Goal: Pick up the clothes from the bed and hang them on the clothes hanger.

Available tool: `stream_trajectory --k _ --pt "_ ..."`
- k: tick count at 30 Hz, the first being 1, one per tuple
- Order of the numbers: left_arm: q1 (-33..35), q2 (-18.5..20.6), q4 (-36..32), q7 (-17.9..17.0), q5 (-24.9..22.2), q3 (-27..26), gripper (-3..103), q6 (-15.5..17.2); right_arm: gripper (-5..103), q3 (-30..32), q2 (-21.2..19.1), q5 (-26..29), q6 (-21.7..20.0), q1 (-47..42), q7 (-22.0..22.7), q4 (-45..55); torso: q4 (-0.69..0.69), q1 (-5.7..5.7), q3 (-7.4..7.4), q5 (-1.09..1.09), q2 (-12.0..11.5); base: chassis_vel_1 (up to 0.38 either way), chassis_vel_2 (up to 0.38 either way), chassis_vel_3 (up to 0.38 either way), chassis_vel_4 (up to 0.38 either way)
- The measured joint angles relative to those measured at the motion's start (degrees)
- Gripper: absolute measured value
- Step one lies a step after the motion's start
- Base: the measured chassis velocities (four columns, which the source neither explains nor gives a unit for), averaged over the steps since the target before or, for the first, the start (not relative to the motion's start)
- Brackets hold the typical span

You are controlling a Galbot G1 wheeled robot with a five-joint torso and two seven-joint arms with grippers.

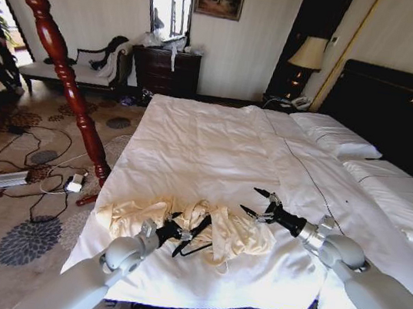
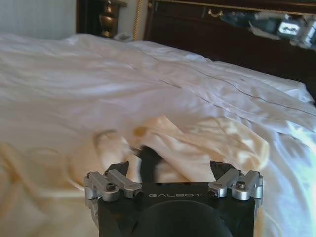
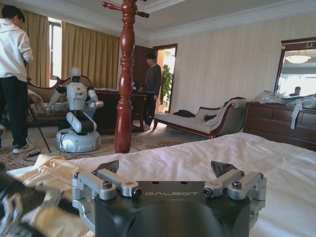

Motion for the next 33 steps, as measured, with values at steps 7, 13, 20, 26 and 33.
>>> stream_trajectory --k 7,13,20,26,33 --pt "-0.71 -3.46 5.47 0.20 1.72 4.73 74 -0.13 100 0.24 -0.72 0.08 -0.10 -1.13 0.55 0.64 0.00 0.00 0.00 0.00 0.00 0.000 0.000 0.000 0.000" --pt "-1.87 -4.22 8.89 -0.21 2.67 4.84 73 0.28 100 0.58 -0.98 0.16 -0.10 -1.59 0.70 0.73 -0.01 0.00 0.00 0.00 0.00 0.000 0.000 0.000 0.000" --pt "-1.90 -3.52 8.29 -0.33 2.63 3.04 73 0.24 100 0.48 -0.69 0.15 -0.10 -1.42 0.72 0.41 0.00 0.00 0.00 0.00 -0.01 0.000 0.000 0.000 0.000" --pt "-1.36 -2.29 5.39 -0.56 1.98 1.61 70 0.32 100 0.33 -0.50 -0.08 -0.07 -1.45 0.71 0.17 0.01 0.00 0.00 0.00 -0.01 0.000 0.000 0.000 0.000" --pt "-1.16 -1.76 4.75 -0.48 1.91 1.44 74 0.63 100 0.30 -0.55 -0.35 0.00 -1.63 0.62 0.10 0.01 0.01 0.00 0.00 -0.01 0.000 0.000 0.000 0.000"
